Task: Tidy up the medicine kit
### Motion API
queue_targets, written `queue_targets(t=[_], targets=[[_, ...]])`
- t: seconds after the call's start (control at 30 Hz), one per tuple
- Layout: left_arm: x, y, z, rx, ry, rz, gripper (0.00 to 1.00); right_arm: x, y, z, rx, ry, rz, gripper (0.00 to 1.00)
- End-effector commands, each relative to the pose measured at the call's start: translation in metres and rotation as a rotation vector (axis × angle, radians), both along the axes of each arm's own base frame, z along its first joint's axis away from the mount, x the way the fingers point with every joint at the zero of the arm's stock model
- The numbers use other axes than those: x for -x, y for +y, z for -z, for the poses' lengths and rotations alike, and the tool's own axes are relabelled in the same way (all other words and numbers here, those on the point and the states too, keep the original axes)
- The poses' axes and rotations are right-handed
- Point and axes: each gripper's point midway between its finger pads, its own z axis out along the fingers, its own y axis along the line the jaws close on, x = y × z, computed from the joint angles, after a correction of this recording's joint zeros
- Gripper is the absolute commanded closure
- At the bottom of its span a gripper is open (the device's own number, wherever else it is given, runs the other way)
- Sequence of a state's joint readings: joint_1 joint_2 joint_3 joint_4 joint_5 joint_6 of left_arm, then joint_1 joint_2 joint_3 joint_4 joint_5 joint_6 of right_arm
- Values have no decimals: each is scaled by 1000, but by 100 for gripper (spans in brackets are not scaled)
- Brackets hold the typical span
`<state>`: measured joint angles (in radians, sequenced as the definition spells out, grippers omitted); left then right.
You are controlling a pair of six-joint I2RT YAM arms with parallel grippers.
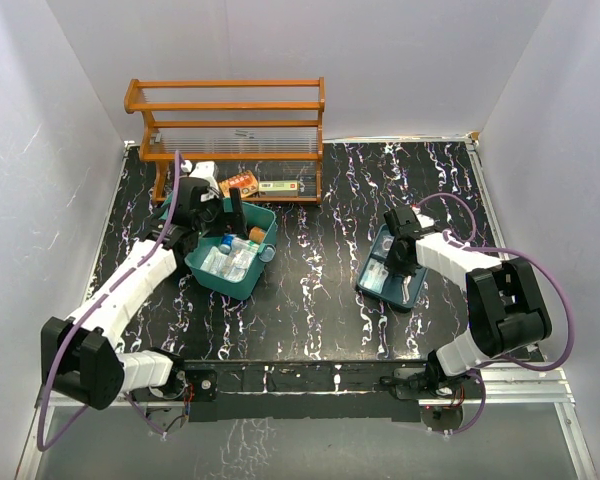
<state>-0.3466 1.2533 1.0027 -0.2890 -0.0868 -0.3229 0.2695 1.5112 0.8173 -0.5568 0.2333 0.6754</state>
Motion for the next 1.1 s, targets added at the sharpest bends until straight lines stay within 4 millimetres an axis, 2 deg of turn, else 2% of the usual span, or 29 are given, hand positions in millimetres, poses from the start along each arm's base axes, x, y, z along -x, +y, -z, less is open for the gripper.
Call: queue_targets(t=[0.0, 0.23, 0.43, 0.57, 0.77, 0.9, 1.07], targets=[[-5, 10, 0, 1, 61, -34, 1, -14, -6, -22, 46, -73, -7, 100], [-11, 39, 22, -92, 164, -101, 1, -17, -9, -41, 57, -123, -11, 100], [-4, 50, 39, -144, 249, -137, 2, -15, -11, -44, 63, -129, -10, 100], [2, 48, 45, -141, 284, -123, 4, -16, -11, -47, 61, -137, -9, 100], [11, 25, 42, -47, 314, -20, 16, -18, -13, -56, 72, -156, -2, 100], [24, 1, 41, 65, 339, 76, 26, -19, -19, -64, 99, -176, 4, 100], [38, -26, 40, 208, 363, 167, 32, -23, -24, -81, 134, -199, -6, 100]])
